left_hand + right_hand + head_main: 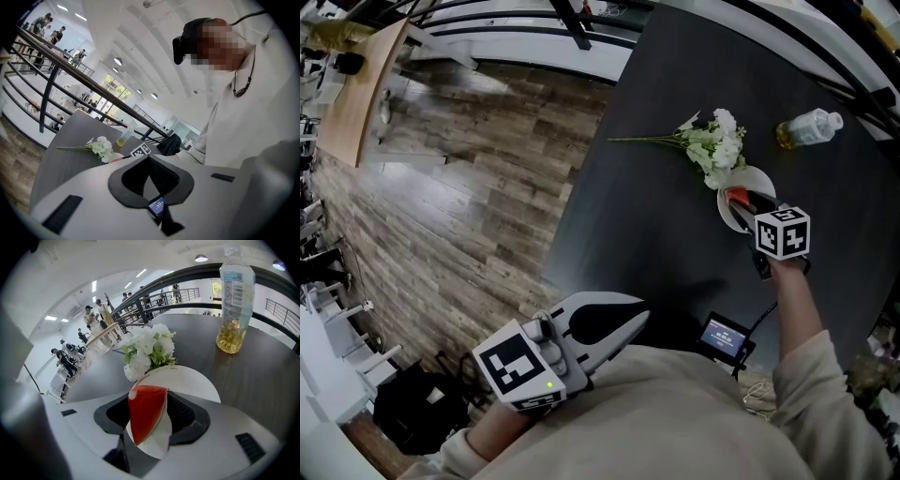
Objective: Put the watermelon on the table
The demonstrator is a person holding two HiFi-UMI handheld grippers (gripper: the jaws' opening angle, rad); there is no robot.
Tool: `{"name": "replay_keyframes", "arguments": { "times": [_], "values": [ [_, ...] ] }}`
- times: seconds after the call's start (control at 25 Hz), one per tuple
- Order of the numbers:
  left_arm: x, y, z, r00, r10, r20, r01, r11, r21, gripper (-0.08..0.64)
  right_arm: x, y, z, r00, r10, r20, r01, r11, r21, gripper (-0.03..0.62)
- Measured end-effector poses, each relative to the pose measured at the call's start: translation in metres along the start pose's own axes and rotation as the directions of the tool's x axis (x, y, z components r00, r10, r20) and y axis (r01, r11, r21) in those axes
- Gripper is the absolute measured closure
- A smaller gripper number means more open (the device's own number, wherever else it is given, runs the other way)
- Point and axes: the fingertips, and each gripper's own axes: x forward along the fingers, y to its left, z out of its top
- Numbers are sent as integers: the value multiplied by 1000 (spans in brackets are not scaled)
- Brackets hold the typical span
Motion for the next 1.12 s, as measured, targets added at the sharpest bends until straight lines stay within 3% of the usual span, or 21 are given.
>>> {"name": "replay_keyframes", "arguments": {
  "times": [0.36, 0.76, 1.12],
  "values": [
    [-2, 0, -1, 1000, 0, 1, 0, 1000, -25, 557, 1, -4, 4, 1000, -17, 21, 17, 1000, 1, 331],
    [-13, 1, -2, 1000, -2, 23, 2, 1000, -3, 557, -4, 7, 5, 1000, -20, 24, 20, 1000, 0, 330],
    [-22, -8, 6, 999, -28, 37, 27, 999, 42, 557, -33, 3, 11, 994, -78, 70, 76, 997, 25, 330]
  ]
}}
